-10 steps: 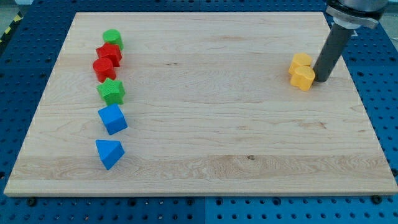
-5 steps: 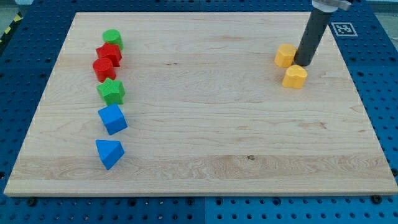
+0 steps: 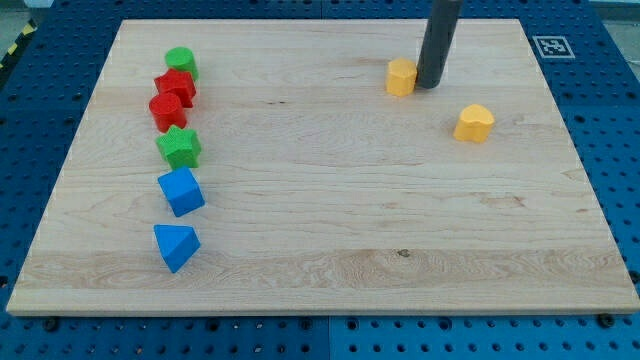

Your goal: Move the yellow hexagon closer to the green circle

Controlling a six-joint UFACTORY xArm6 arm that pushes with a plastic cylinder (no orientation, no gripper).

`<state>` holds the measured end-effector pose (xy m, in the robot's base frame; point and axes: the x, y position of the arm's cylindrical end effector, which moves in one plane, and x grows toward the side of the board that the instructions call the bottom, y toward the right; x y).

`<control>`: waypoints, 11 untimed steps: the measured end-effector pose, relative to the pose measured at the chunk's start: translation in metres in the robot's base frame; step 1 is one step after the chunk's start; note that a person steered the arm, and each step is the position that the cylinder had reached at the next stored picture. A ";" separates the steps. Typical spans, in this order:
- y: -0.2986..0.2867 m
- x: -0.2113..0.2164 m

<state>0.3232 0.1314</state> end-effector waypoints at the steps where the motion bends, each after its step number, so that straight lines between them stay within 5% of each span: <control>1: -0.019 -0.005; 6: -0.141 -0.016; 11: -0.163 0.020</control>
<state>0.3432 -0.0319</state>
